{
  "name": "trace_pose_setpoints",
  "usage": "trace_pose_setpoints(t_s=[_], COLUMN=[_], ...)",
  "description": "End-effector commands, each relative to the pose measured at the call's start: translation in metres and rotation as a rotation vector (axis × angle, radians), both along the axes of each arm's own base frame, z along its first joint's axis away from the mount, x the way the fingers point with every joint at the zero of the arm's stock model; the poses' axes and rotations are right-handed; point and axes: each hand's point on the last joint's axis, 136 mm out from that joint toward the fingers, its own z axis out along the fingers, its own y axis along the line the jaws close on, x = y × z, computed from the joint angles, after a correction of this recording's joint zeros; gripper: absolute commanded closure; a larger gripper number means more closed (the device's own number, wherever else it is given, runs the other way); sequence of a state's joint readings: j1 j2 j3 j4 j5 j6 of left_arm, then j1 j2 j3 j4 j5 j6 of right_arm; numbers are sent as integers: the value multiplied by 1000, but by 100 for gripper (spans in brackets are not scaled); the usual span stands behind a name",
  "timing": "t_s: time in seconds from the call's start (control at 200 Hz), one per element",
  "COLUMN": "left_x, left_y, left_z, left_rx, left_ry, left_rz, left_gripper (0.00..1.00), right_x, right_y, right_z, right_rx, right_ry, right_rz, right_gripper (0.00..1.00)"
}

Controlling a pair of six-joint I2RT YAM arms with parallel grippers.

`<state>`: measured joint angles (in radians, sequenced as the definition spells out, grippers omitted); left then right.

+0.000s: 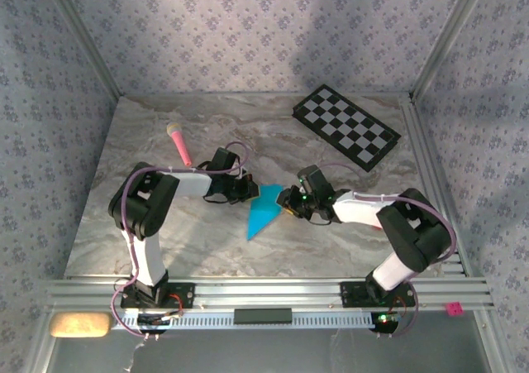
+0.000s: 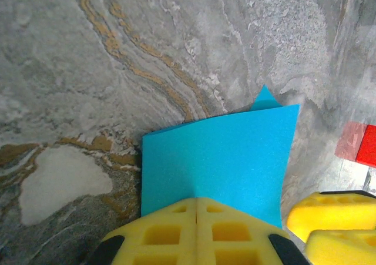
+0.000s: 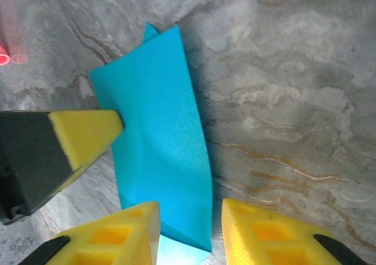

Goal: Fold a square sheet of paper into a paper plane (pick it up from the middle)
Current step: Fold the wing for the fifth time at the center of the table.

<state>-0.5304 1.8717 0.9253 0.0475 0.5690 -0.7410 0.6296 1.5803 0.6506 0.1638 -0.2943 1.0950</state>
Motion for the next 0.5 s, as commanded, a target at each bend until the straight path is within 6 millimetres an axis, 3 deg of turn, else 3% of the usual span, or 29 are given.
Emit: trace_pose_setpoints(t_s=[0.0, 0.135, 0.255, 0.495], left_x=[-24, -23, -24, -25], left_y=[15, 15, 14, 14], left_z=[-21, -20, -20, -24], left_rx=[76, 76, 75, 72], left_ry=[87, 87, 85, 98], left_rz=[-17, -15, -19, -18], left_gripper=[98, 98, 98, 98], right_x=[-4, -4, -1, 8], right_y=[4, 8, 20, 23], right_z=[-7, -11, -3, 7], right_rx=[10, 18, 63, 66], right_ry=[47, 53, 16, -43], right_rz=[9, 21, 60, 100], right_gripper=[66, 68, 72, 71])
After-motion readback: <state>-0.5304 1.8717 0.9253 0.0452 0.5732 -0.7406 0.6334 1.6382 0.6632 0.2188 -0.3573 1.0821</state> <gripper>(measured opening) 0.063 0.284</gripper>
